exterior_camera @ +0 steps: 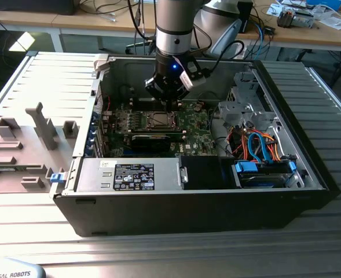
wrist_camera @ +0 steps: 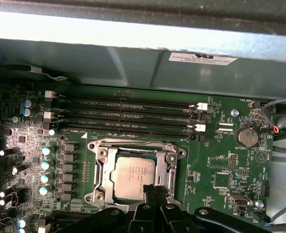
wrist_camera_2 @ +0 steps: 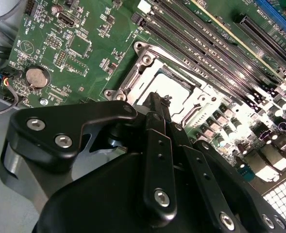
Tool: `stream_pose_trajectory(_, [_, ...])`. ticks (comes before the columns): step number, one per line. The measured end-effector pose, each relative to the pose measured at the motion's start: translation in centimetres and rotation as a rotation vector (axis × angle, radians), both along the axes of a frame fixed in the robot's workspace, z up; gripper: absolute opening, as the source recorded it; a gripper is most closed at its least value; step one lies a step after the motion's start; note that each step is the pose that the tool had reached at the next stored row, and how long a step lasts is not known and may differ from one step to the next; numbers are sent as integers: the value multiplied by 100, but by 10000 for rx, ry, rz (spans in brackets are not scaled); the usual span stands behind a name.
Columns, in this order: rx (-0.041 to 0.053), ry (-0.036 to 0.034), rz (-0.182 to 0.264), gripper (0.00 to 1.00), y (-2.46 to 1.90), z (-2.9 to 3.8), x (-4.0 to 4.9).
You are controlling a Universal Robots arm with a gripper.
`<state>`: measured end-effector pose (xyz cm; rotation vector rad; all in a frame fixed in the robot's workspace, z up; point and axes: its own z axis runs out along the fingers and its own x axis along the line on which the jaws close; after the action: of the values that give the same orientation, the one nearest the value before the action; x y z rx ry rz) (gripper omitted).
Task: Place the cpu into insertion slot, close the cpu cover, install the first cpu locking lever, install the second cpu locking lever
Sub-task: 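Install the second cpu locking lever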
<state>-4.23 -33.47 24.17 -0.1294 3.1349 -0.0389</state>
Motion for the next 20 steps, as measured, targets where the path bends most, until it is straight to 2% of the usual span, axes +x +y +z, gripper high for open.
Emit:
stream_pose_trajectory(2, [-2,1,2,11,-9,1,0])
stream_pose_trajectory(4, [-1,1,0,11,-51,0,0])
stream_pose_trajectory(7, [21,-1,0,11,-158,-1,0])
stream_pose_trajectory(10, [140,0,-1,11,-251,-1,0])
stream_pose_trajectory(14, [386,0,0,11,-393,-2,0])
stream_pose_trajectory(16, [616,-1,1,11,-497,-2,0])
stream_pose_trajectory(17, [817,-1,0,11,-558,-1,-4])
stream_pose_trajectory(18, [1126,1,0,11,-616,-2,-14])
stream_pose_trajectory(19, [1593,0,0,11,-672,-5,-42])
stream_pose_trajectory(20, [1801,-1,0,11,-697,-13,-67])
